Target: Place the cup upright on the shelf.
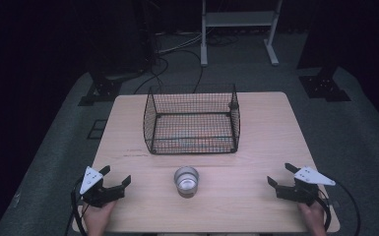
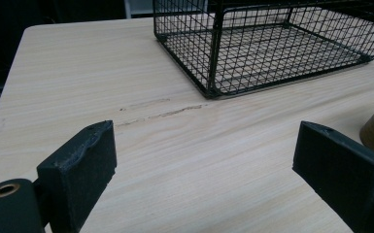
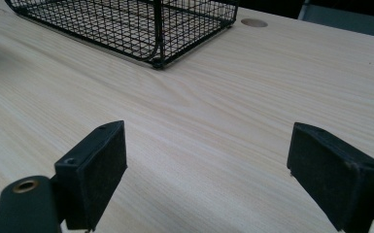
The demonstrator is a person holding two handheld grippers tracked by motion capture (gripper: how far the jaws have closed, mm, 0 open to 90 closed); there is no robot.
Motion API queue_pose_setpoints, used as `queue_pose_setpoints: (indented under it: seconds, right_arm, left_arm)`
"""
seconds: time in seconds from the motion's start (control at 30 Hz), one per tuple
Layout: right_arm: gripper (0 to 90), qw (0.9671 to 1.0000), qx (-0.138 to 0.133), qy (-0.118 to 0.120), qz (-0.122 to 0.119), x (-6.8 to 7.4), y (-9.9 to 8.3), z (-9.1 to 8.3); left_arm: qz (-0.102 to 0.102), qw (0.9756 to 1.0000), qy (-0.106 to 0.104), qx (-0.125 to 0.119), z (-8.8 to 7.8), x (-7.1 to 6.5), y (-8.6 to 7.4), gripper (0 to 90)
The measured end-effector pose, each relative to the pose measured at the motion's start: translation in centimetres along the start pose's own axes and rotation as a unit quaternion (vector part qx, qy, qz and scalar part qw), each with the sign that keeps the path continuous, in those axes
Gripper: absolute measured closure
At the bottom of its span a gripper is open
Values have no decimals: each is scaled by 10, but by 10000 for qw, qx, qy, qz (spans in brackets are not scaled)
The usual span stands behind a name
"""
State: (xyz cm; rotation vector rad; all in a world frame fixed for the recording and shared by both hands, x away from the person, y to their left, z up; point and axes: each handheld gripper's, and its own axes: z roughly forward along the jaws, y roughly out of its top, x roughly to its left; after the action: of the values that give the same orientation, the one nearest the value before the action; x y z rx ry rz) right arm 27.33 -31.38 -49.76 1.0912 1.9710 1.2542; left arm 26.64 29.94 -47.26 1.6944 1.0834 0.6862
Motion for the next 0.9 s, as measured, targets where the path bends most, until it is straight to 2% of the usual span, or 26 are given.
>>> queue_pose_setpoints:
  seconds: [0.17,0.47,0.53,0.73,0.9]
  right_arm:
    - [136,10000,-5,11,-12,0,0,0]
    - [136,10000,-3,-1,-34,0,0,0]
    - [136,10000,1,-2,-47,1,0,0]
    - [136,10000,10,-12,-26,0,0,0]
    - [136,10000,29,-18,-24,0,0,0]
  left_arm:
    - [69,9999,-55,-78,0,-4,2,76]
    - [53,9998,-146,-155,-2,-4,2,76]
    - [74,9994,-275,-216,-1,-6,3,76]
    - [192,9986,-359,-343,-2,-11,10,68]
    - [214,9976,-532,-395,0,-13,16,68]
